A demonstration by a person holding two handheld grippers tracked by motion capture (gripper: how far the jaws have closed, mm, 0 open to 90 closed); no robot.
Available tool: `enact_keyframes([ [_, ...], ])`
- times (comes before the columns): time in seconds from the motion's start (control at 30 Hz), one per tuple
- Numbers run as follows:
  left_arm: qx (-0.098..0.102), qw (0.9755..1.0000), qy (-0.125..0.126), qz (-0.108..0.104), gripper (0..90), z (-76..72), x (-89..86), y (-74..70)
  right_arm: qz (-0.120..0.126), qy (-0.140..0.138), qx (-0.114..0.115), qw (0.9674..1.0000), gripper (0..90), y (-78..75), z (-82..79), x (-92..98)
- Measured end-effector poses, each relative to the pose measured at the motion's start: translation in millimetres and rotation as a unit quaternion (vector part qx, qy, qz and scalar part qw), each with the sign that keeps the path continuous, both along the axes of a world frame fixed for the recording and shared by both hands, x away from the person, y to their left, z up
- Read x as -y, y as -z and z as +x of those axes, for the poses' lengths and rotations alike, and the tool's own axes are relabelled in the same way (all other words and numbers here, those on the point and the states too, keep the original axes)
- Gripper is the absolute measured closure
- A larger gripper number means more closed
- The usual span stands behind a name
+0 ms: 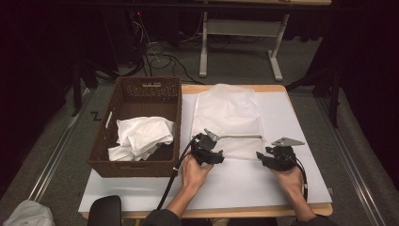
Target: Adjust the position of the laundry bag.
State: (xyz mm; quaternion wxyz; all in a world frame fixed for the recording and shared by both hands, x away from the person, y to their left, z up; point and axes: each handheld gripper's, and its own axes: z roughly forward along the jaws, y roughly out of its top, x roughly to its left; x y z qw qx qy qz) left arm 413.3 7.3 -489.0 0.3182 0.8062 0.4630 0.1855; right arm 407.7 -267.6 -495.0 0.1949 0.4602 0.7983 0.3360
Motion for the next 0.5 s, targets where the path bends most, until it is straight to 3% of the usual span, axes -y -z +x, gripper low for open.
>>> enact_keyframes([
  [0.17,-0.017,0.9996,-0.018,0.011,28.9,10.9,-0.9,10.1,-0.004,0.007,-0.015,0.9998,48.0,4.5,9.1,2.4],
  [0.3,-0.019,0.9993,-0.028,0.013,31.8,14.6,-0.8,14.2,-0.012,0.005,-0.024,0.9996,48.6,8.8,13.2,0.5],
  [0.43,-0.033,0.9988,-0.032,0.015,37.8,17.6,-0.2,18.4,-0.017,0.005,-0.028,0.9995,56.5,10.4,13.8,0.4],
  [0.5,-0.039,0.9986,-0.035,0.006,40.9,18.5,-0.6,18.1,-0.012,0.002,-0.029,0.9995,61.2,10.3,14.3,2.6],
])
